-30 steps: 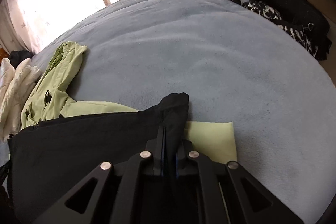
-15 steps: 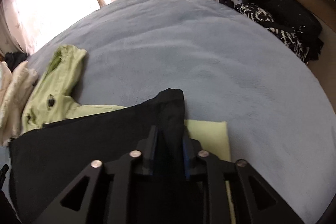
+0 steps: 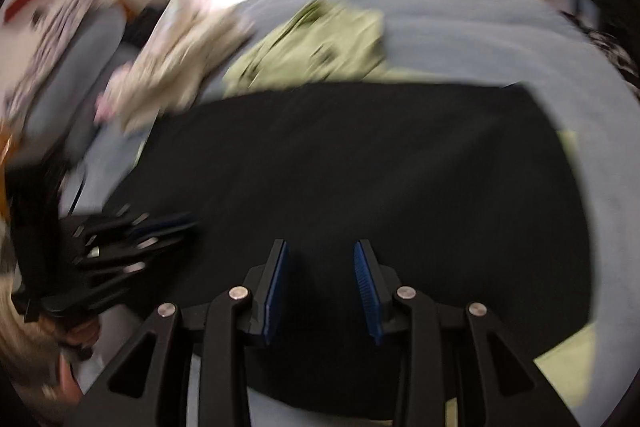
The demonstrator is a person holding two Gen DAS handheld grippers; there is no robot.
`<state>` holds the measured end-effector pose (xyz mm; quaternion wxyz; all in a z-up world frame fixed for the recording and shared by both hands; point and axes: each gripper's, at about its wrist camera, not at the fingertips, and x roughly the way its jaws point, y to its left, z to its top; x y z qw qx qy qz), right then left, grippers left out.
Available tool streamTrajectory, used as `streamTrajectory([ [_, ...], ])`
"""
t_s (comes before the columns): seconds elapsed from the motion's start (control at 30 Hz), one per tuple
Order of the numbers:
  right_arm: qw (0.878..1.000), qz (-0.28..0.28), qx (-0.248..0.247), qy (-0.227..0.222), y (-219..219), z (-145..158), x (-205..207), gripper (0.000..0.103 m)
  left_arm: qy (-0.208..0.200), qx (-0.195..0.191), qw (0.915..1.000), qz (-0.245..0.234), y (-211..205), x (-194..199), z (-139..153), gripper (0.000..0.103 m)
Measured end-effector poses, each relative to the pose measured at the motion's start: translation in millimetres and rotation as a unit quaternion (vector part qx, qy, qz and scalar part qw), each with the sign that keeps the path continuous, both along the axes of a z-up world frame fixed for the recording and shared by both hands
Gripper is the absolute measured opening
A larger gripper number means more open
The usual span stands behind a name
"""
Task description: Fold large clothes
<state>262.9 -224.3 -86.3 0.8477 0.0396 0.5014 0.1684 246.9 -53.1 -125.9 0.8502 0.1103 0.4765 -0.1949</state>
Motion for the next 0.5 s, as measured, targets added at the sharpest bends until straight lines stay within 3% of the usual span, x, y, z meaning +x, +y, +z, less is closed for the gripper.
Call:
streamTrajectory([
  [0.1, 1.000, 0.024, -0.017, 0.009, 20.1, -19.4, 8.7, 0.035, -0.001, -0.004, 0.9994, 0.035, 3.2, 27.1, -0.6, 0.008],
  [0.23, 1.000, 0.002, 0.003, 0.002, 20.5, -28.0, 43.9, 0.035, -0.016, 0.019, 0.9914, 0.128, 32.8, 78.7, 3.2, 0.008],
  [0.33, 1.000, -0.027, 0.007, -0.010, 17.2, -28.7, 75.3, 0.034, -0.043, 0.044, 0.9805, 0.187, 65.1, 106.7, 4.8, 0.010],
  [0.4, 0.998, -0.052, -0.001, -0.025, 10.5, -29.6, 96.6, 0.034, -0.065, 0.083, 0.9690, 0.223, 88.6, 116.3, 1.9, 0.014],
  [0.5, 0.995, -0.089, -0.002, -0.039, -13.1, -32.7, 116.3, 0.032, -0.069, 0.104, 0.9593, 0.253, 125.3, 116.5, -6.9, 0.026],
])
